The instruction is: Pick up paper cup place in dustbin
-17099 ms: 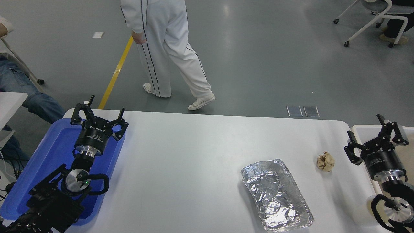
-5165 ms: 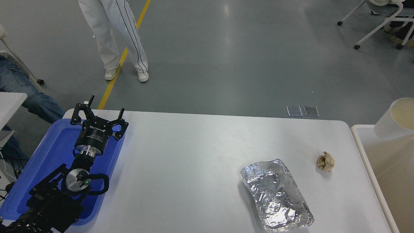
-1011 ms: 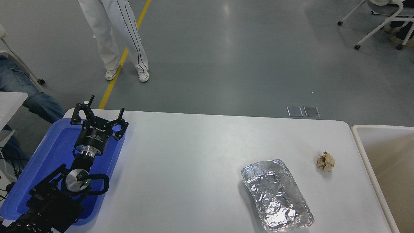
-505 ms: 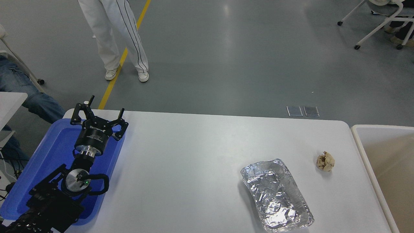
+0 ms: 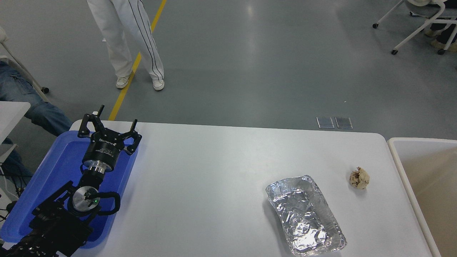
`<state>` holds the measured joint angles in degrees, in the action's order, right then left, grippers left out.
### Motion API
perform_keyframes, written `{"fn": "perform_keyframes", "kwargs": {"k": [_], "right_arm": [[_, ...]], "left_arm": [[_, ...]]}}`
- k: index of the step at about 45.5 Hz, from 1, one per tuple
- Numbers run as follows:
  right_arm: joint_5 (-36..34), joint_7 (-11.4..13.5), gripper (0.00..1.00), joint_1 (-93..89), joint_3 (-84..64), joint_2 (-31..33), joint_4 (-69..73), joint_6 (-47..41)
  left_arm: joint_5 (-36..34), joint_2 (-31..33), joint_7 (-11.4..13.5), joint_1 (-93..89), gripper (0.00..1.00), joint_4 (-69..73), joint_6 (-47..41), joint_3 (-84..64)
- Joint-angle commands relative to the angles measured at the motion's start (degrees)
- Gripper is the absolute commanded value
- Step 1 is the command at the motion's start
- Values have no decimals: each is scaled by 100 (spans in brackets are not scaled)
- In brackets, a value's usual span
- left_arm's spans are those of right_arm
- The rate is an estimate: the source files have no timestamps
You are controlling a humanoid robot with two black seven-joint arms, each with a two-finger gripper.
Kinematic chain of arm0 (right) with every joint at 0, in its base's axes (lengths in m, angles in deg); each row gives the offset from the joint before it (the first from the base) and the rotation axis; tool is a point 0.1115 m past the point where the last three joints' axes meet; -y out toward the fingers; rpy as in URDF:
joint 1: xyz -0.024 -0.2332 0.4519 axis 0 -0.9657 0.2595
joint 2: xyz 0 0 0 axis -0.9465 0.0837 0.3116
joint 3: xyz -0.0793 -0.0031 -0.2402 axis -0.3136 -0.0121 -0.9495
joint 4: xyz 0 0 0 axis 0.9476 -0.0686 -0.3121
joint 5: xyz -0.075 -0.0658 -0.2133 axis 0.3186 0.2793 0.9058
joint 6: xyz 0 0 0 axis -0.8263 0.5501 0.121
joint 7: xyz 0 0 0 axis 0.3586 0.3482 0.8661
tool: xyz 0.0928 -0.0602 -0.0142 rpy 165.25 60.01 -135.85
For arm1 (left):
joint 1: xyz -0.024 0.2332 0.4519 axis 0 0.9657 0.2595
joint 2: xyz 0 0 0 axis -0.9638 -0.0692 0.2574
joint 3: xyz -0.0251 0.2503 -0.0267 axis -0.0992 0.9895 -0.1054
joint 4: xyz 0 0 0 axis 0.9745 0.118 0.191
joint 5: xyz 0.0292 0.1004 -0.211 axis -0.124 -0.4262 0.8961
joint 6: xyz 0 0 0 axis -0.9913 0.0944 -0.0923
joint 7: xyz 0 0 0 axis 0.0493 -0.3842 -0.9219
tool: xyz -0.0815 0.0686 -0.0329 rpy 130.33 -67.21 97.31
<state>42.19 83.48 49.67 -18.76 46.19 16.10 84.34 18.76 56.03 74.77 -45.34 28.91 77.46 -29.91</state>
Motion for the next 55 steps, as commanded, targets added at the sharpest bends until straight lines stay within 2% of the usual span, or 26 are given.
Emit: {"fn": "perform_keyframes", "kwargs": {"k": [1, 14, 26, 35, 47, 55], "right_arm": [[89, -3, 100, 272, -84, 561, 974, -6], [10, 24, 100, 1502, -2561, 922, 2687, -6], [1, 32, 100, 3172, -4372, 896, 4314, -234], [1, 32, 100, 3771, -4655, 878, 4833, -541], [19, 24, 100, 4887, -5278, 843, 5404, -1561], [19, 24, 100, 5466, -5709, 500, 5764, -2132]], "left_arm": [[-1, 0, 0, 0, 100, 7, 1, 0], [-1, 0, 0, 0, 100, -2, 1, 0], [-1, 0, 0, 0, 100, 7, 1, 0], [-1, 0, 0, 0, 100, 7, 1, 0], [-1, 0, 0, 0, 100, -2, -8, 0], [-1, 0, 0, 0, 100, -2, -8, 0]]}}
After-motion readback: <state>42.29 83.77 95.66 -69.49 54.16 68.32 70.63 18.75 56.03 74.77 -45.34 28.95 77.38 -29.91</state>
